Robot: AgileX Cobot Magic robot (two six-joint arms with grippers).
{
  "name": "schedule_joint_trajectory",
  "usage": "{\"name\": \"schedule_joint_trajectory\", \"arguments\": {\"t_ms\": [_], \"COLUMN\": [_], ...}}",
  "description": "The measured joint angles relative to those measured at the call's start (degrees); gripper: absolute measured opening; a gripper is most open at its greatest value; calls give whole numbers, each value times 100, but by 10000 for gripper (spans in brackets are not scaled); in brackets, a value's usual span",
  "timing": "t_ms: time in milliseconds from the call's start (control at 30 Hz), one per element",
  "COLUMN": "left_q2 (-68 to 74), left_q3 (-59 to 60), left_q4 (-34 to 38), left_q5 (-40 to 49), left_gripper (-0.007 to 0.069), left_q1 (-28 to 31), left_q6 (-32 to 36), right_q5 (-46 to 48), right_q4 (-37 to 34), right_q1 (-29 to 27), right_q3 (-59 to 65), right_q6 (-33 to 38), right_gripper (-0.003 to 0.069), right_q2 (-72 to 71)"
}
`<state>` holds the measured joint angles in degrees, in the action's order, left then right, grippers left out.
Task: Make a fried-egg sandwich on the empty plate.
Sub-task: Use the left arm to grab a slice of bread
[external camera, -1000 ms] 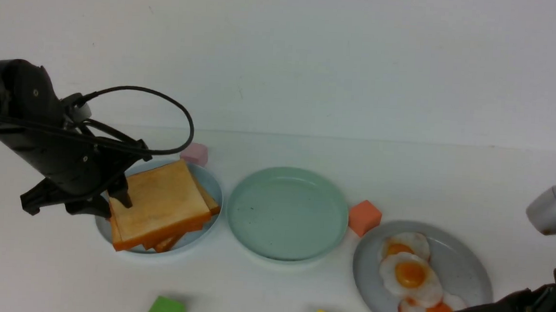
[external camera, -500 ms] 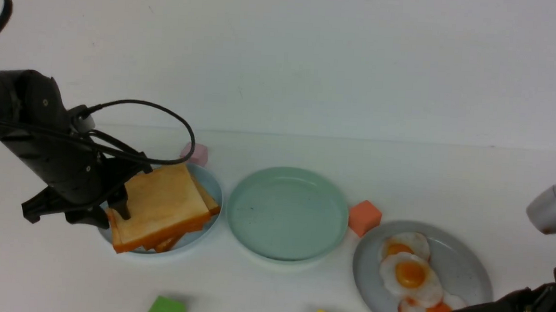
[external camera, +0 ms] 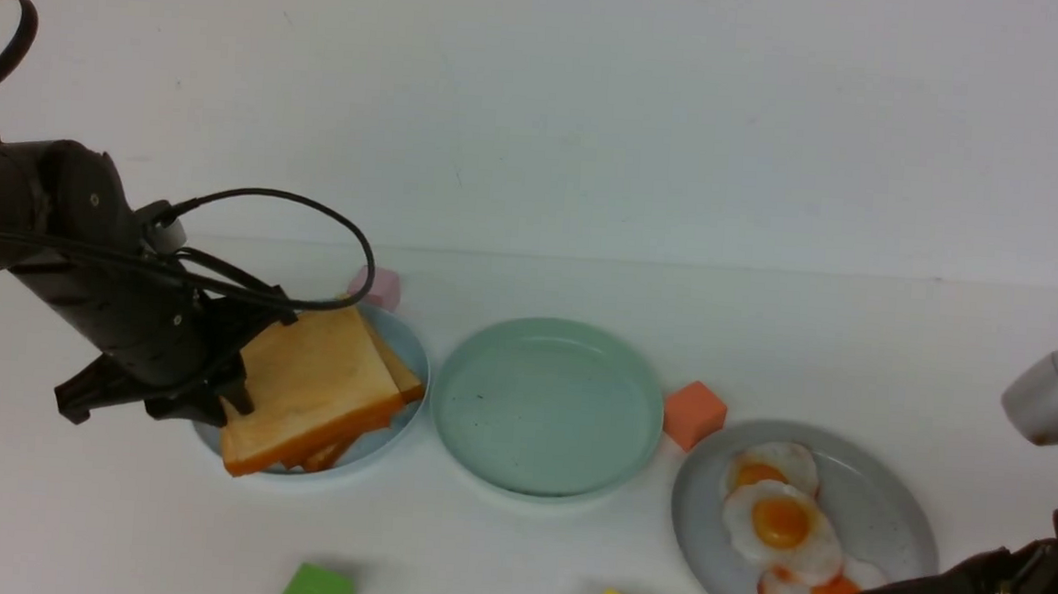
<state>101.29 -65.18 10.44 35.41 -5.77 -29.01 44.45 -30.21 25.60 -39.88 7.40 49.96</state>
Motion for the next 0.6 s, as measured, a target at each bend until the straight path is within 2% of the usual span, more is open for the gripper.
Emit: {"name": "schedule_joint_trajectory", "arguments": {"t_ms": [33,133,400,600], "left_q2": [0,0,-176,-492], "left_q3": [0,0,0,0], "left_q4": [8,69,125,114], "left_q5": [-2,-2,-25,-25], "left_gripper": [34,-13,-13,-13], "left_q1": [0,0,0,0], "left_q6": [0,89,474,1070], "right_q5": [0,0,0,0], "right_q4": [-5,-6,-6,-6], "right_q1": [0,0,0,0], "right_q3": [0,0,0,0], "right_q6": [0,0,0,0], "right_gripper": [241,241,241,241], "right_q2": [0,0,0,0]}}
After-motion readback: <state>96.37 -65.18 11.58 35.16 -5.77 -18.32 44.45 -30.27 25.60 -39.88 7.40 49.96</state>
